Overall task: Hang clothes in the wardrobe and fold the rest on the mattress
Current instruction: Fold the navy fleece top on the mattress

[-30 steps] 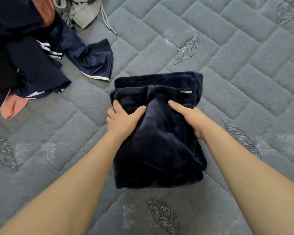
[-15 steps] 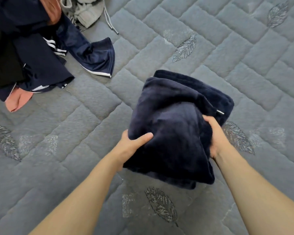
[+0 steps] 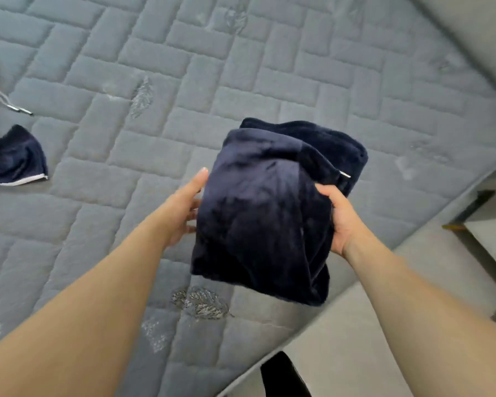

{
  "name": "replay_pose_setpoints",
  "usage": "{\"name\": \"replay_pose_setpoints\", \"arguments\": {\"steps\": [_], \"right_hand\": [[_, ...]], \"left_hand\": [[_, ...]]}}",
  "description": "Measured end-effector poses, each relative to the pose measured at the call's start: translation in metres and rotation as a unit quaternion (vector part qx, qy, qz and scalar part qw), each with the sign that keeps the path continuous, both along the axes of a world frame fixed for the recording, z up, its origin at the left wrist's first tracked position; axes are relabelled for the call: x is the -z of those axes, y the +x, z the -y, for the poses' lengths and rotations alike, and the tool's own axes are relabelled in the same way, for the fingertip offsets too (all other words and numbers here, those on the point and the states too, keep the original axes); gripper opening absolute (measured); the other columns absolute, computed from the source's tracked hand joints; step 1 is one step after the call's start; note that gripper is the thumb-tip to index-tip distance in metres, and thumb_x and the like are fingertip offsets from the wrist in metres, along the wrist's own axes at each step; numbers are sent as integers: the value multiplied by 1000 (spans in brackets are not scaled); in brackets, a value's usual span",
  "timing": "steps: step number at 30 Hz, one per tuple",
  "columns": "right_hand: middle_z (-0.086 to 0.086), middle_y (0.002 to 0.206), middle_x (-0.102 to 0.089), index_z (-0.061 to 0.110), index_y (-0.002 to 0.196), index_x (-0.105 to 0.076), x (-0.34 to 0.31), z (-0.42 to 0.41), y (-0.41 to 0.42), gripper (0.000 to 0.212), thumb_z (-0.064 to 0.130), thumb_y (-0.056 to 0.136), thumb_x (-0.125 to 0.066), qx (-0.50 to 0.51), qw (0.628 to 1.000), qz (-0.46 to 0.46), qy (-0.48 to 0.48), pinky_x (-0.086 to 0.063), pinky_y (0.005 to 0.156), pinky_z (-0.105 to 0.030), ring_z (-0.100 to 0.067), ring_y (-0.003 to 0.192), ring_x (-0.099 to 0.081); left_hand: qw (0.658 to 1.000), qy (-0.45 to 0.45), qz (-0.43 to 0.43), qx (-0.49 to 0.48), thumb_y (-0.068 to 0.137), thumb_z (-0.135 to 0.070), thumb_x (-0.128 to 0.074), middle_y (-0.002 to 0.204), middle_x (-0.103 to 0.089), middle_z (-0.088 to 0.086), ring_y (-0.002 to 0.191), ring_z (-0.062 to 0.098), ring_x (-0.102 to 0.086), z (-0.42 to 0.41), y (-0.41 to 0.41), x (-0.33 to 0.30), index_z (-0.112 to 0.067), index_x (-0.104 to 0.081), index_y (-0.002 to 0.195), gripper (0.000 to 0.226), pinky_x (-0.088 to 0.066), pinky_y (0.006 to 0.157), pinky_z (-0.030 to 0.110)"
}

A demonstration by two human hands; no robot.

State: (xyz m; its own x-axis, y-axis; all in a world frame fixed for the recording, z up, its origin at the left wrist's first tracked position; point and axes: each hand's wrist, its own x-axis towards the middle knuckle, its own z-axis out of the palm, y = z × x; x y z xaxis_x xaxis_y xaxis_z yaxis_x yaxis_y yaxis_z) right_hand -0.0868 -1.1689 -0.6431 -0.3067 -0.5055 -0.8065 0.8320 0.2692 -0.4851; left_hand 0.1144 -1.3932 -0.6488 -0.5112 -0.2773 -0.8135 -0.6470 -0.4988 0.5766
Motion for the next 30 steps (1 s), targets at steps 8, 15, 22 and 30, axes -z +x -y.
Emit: {"name": "replay_pose_setpoints", "arguments": {"steps": [8, 15, 22, 30], "right_hand": [[-12, 118, -71, 15, 109, -76, -134, -205, 12, 52, 44, 66, -79, 155, 985, -74, 4, -57, 80, -43, -31, 103, -70], [-13, 116, -71, 15, 110, -75, -269, -399, 68, 52, 45, 67, -78, 346, 927, -147, -9, -57, 79, -43, -31, 99, -71], [-10, 111, -73, 19, 104, -77, -395, -586, 132, 43, 48, 72, -72, 514, 827, -226, 26, -57, 72, -41, -29, 91, -73], [-8, 106, -75, 21, 107, -76, -515, -755, 187, 52, 55, 68, -71, 617, 728, -286, 85, -57, 74, -41, -28, 90, -73]], "left_hand": [[976, 73, -124, 164, 62, -81, -72, 116, -73, -2, 104, 17, -71, -177, -111, -101, -28, -69, 121, 79, -59, 75, 28], [947, 34, -159, 277, 46, -79, -83, 111, -75, 0, 94, 22, -74, -364, -159, -232, -20, -63, 127, 102, -57, 87, 39], [870, 30, -229, 436, 58, -72, -81, 106, -76, 0, 93, 23, -74, -585, -188, -370, -24, -69, 119, 79, -56, 88, 40], [768, 12, -314, 558, 70, -73, -71, 107, -76, 0, 93, 23, -74, -801, -192, -503, -27, -68, 119, 67, -56, 74, 37]]}}
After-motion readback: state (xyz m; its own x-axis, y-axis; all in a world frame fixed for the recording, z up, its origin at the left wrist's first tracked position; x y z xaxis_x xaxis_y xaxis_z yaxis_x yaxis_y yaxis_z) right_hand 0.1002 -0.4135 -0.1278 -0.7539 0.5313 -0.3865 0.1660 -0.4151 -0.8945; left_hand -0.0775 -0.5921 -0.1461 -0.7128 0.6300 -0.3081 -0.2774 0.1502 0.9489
